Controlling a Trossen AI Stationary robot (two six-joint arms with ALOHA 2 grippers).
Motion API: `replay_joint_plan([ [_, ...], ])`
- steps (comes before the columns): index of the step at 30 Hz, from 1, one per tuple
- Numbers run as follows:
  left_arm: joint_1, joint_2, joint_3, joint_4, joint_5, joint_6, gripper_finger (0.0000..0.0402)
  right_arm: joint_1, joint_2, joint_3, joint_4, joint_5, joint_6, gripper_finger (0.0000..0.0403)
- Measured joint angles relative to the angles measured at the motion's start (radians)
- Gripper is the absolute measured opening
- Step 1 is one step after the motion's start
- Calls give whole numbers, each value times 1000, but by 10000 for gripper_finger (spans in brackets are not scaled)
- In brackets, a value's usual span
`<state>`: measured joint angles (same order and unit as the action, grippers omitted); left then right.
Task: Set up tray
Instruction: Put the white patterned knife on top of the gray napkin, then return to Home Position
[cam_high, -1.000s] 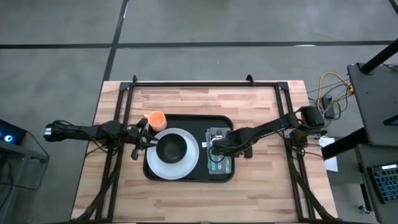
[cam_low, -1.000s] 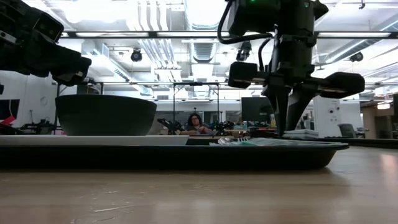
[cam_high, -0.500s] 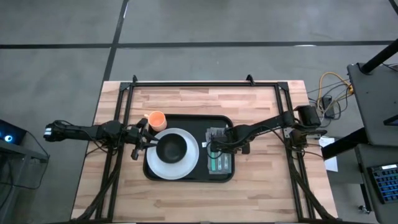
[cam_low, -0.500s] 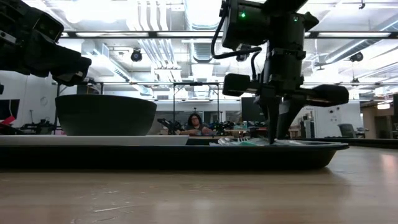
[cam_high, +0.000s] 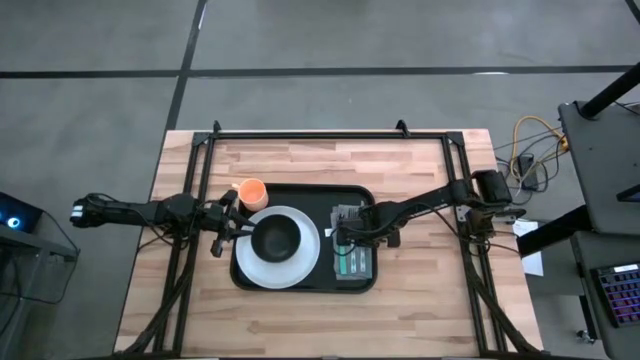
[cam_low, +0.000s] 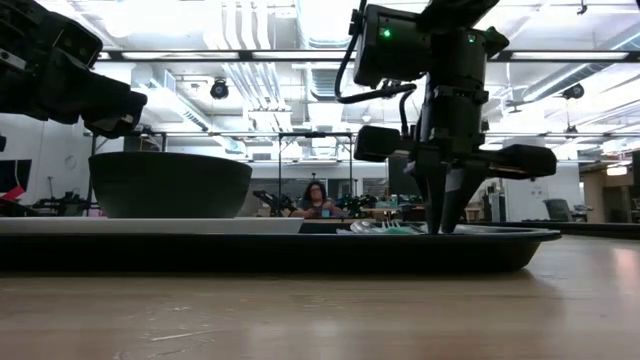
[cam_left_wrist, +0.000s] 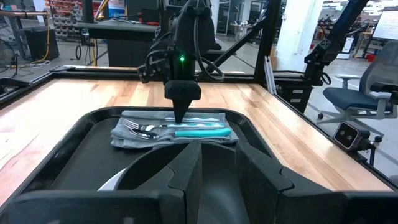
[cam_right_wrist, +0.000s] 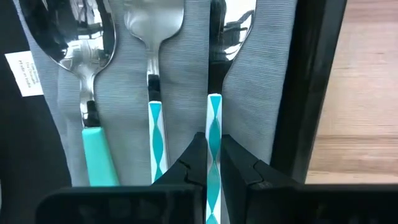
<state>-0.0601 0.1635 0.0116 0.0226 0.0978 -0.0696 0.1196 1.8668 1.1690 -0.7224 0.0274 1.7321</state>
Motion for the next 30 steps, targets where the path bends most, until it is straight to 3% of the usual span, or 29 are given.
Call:
replay_joint_plan([
  [7,0,0,0,0,0,0,80,0,0,0,13,-1,-4,18],
  [20,0,0,0,0,0,0,80,0,-2,3,7,-2,6,113],
  [30,0,0,0,0,0,0,80,0,-7,53,-34,-1,-153,120],
])
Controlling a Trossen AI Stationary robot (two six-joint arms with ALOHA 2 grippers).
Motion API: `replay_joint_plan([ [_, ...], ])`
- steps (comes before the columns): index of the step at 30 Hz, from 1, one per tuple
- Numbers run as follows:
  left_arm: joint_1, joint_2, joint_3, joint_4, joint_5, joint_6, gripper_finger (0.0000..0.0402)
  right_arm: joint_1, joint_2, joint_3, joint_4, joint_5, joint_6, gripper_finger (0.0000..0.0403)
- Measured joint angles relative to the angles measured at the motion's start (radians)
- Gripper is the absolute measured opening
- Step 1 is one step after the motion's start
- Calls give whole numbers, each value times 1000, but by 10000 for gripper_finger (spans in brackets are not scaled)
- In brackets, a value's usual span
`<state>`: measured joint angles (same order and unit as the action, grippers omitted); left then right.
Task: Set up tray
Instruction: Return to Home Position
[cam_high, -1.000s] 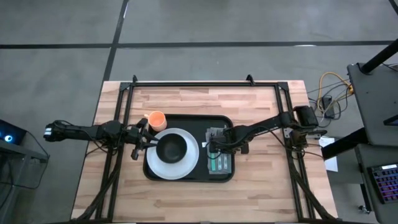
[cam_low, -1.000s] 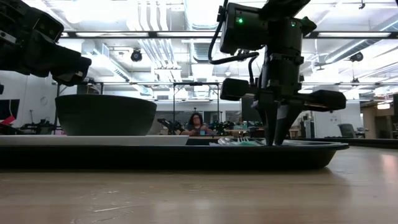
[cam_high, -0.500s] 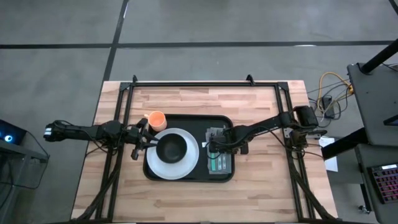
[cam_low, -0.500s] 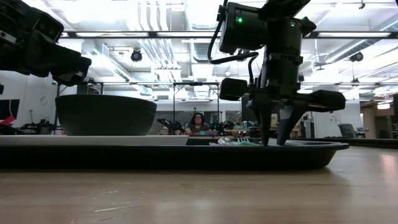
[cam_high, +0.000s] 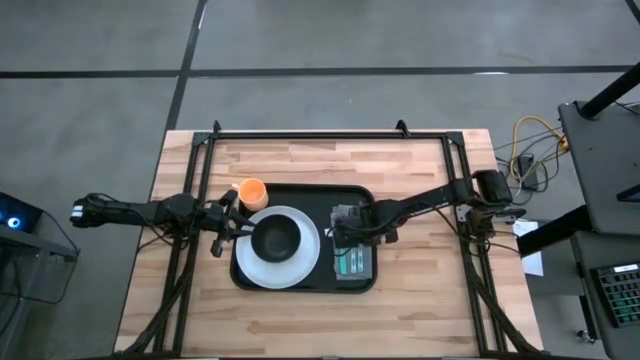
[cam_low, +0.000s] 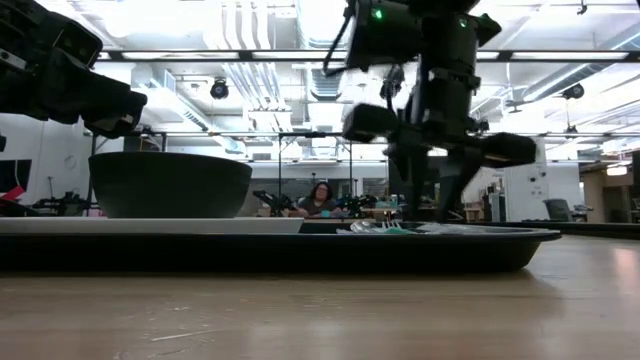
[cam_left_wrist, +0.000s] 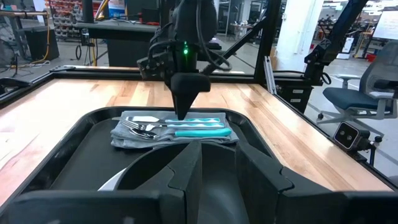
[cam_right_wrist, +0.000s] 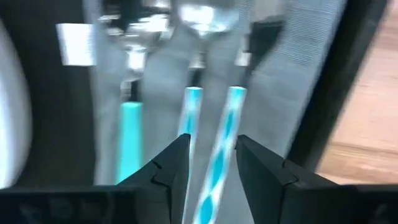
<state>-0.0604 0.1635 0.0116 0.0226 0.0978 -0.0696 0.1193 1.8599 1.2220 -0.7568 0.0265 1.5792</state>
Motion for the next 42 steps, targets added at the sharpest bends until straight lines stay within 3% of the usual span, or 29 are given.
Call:
replay_joint_plan([
  [7,0,0,0,0,0,0,80,1,0,80,12,6,-18,112],
  [11,0,0,0,0,0,0,80,5,0,117,15,109,-126,108],
  [14,0,0,0,0,0,0,80,5,0,144,16,160,-330,105],
  [17,0,0,0,0,0,0,80,23,0,147,85,332,-541,102],
  [19,0,0,0,0,0,0,80,49,0,127,210,457,-726,100],
  [21,0,0,0,0,0,0,80,78,0,93,384,499,-933,98],
  [24,0,0,0,0,0,0,80,100,0,35,668,360,-1186,95],
  [28,0,0,0,0,0,0,80,83,-8,-63,968,142,-1311,89],
  [37,0,0,0,0,0,0,80,26,-142,-367,1246,112,-1386,79],
  [42,0,8,0,0,0,0,80,-17,-260,-578,1451,-24,-1448,78],
])
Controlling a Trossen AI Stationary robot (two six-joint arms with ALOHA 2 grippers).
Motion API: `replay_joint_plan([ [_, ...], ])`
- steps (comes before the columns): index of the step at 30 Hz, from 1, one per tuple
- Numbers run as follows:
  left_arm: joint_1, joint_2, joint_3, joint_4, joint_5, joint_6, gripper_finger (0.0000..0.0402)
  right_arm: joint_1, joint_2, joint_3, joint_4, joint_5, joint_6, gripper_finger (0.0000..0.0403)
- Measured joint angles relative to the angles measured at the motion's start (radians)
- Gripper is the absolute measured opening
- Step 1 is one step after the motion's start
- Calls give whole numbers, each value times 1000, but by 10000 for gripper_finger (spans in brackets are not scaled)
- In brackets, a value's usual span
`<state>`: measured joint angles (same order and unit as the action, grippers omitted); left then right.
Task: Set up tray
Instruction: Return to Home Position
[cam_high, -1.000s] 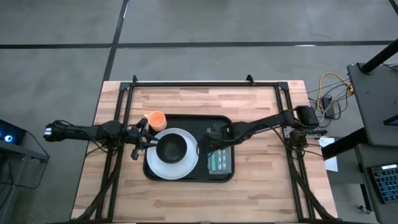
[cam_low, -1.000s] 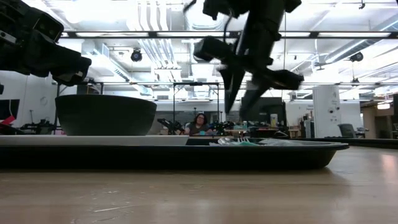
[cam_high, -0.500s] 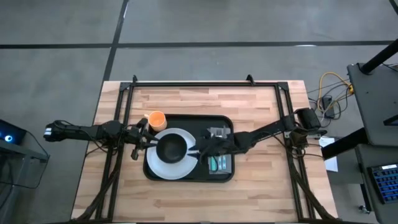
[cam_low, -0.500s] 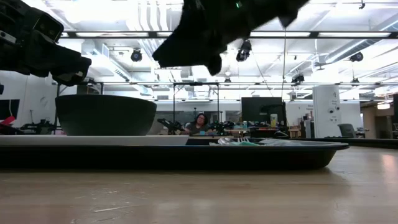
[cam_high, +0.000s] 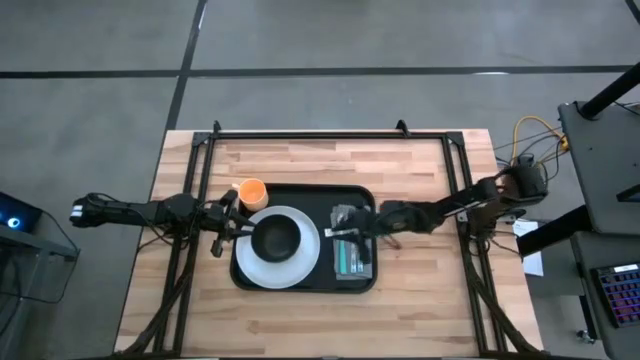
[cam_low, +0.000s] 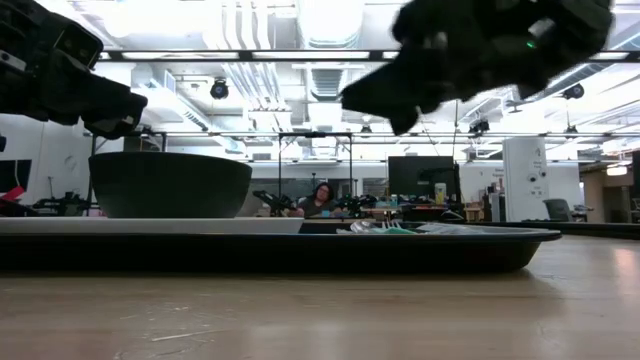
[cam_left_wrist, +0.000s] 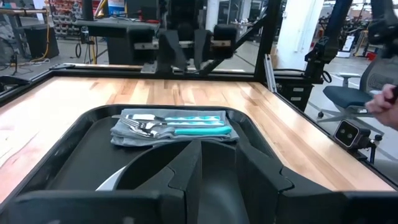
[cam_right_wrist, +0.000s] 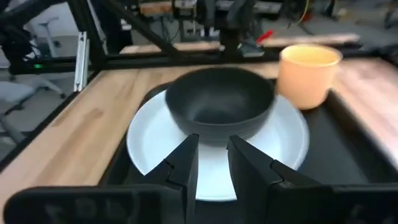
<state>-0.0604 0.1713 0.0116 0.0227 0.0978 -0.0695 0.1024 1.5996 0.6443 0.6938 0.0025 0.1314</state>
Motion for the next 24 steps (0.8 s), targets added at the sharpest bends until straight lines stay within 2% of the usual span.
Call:
replay_joint_plan([
  [10,0,14,0,0,0,0,80,-46,-200,-279,161,-1,-109,89],
  [24,0,52,0,1,0,0,80,-45,-622,-567,148,-3,-142,69],
])
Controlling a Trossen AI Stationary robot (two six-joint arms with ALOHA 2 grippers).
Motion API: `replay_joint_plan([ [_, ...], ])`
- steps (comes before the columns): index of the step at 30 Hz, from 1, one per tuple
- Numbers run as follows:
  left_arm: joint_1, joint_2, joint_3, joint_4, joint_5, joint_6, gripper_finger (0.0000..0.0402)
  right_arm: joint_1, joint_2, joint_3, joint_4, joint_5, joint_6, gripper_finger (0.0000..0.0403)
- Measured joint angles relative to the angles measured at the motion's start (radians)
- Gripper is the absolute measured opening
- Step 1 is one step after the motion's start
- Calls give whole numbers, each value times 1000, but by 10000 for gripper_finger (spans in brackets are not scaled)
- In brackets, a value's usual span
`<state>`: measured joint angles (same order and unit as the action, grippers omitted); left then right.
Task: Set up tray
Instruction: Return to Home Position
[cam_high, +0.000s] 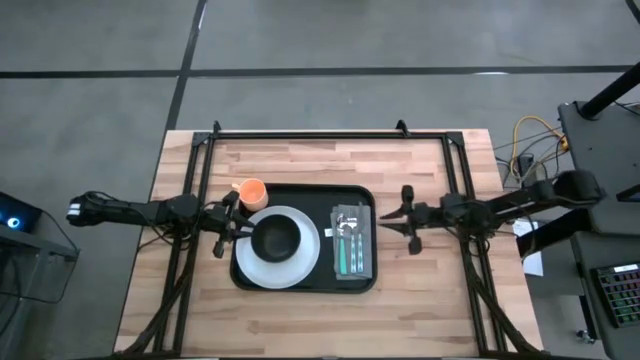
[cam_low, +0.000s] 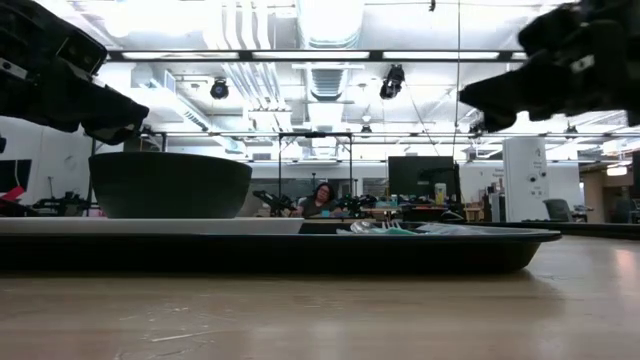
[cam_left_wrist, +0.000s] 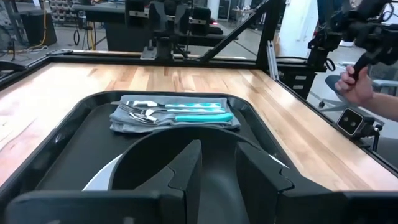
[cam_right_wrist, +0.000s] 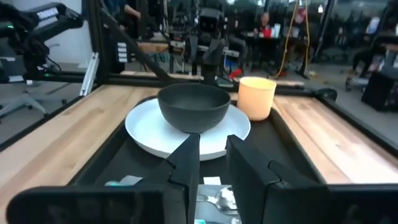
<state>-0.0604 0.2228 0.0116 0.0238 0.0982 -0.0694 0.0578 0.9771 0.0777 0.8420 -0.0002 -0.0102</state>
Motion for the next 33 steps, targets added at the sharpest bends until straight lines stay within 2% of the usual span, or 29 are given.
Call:
replay_joint_plan([
  [4,0,5,0,0,0,0,80,1,-129,-69,-4,0,-19,68],
  [19,0,14,0,1,0,0,80,1,-482,-68,-530,-2,-65,68],
  [33,0,14,0,1,0,0,80,1,-733,-67,-817,-38,-80,68],
])
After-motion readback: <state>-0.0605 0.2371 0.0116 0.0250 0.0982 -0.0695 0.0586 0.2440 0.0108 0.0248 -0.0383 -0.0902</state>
